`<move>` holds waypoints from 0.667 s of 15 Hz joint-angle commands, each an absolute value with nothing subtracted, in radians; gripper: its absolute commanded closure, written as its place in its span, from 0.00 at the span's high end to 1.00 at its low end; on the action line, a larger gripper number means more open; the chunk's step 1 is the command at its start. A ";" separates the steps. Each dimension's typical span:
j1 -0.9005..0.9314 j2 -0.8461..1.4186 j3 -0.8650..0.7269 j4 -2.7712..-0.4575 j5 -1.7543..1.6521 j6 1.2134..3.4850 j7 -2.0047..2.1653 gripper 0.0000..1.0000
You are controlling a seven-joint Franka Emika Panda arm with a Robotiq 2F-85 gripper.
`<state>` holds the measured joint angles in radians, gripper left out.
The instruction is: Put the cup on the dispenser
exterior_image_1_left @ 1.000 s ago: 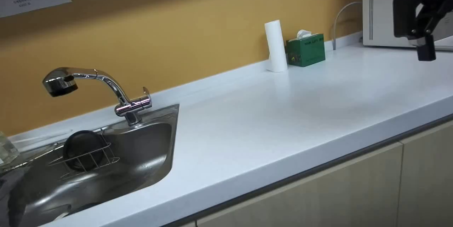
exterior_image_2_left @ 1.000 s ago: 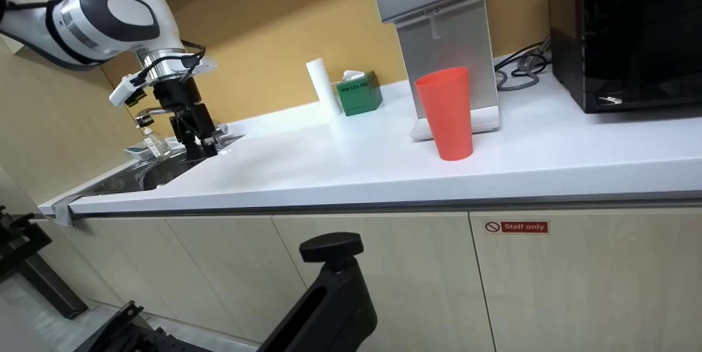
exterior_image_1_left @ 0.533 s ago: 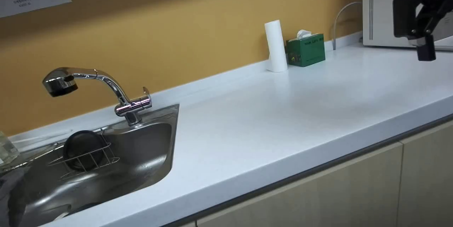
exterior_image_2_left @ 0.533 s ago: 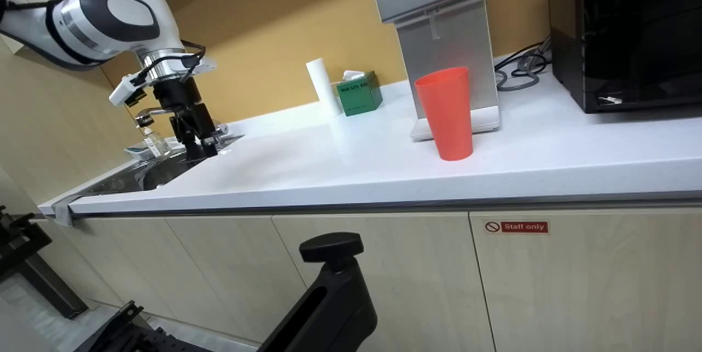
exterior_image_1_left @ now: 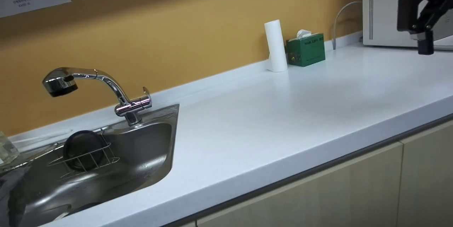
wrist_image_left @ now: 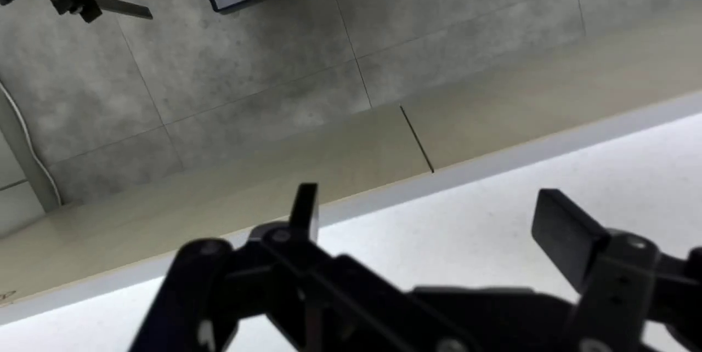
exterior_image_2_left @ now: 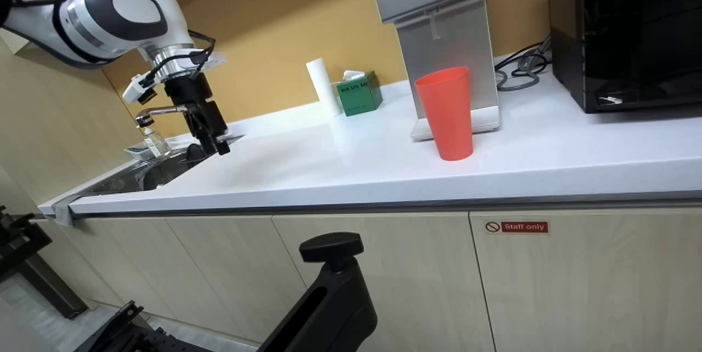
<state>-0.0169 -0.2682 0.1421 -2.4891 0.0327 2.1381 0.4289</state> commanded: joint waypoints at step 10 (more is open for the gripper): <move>-0.286 -0.406 -0.080 -2.659 -0.224 2.446 0.251 1.00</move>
